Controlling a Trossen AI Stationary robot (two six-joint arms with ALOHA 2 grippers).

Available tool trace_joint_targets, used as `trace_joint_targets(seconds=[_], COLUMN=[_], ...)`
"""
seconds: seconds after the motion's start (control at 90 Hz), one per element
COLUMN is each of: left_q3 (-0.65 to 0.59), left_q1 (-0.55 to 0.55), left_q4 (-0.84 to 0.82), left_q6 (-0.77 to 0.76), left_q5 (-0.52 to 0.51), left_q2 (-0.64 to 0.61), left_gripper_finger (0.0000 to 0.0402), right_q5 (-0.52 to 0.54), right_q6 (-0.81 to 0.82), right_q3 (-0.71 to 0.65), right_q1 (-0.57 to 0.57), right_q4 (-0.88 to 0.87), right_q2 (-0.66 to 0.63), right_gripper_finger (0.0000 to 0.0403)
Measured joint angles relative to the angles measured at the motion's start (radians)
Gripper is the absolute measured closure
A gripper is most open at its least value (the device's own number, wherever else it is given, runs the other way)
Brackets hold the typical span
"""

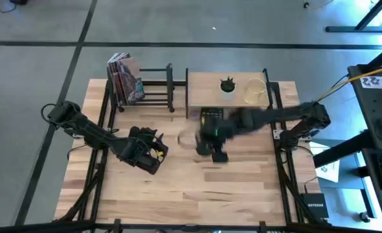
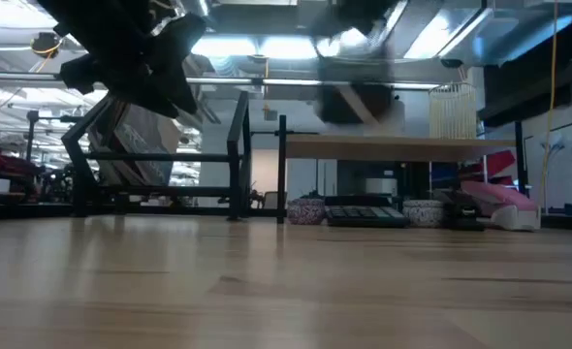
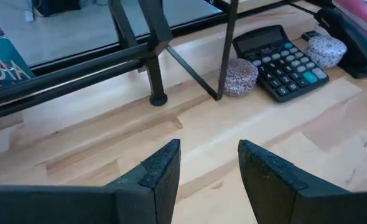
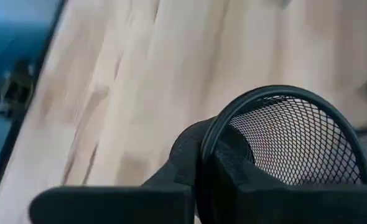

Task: Stock shelves
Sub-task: Remove the black pen organizer from the shelf

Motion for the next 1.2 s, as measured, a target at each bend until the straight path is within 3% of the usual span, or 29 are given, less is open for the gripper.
trace_joint_targets(seconds=[0.189, 0.456, 0.6, 0.856, 0.967, 1.2], left_q3=[0.000, 0.000, 0.000, 0.000, 0.000, 0.001], left_q1=[-0.038, -0.063, -0.063, -0.048, -0.041, -0.041], left_q4=[0.002, 0.005, 0.006, 0.033, 0.037, 0.057], left_q6=[0.003, -0.045, -0.051, -0.050, -0.050, -0.037], left_q5=[0.001, -0.015, -0.020, -0.030, -0.031, -0.030], left_q2=[0.000, 0.000, 0.000, 0.000, 0.000, 0.000], left_gripper_finger=[0.0259, 0.0259, 0.0259, 0.0259, 0.0259, 0.0259], right_q5=[0.079, 0.309, 0.324, 0.353, 0.343, 0.415], right_q6=[0.368, 0.940, 1.192, 1.480, 1.531, 1.534], right_q3=[-0.207, -0.388, -0.463, -0.549, -0.572, -0.524], right_q1=[0.193, 0.453, 0.566, 0.665, 0.671, 0.669], right_q4=[-0.013, -0.177, -0.300, -0.437, -0.443, -0.558], right_q2=[-0.014, -0.176, -0.240, -0.255, -0.255, -0.268], right_gripper_finger=[0.0400, 0.0400, 0.0400, 0.0396, 0.0366, 0.0240])
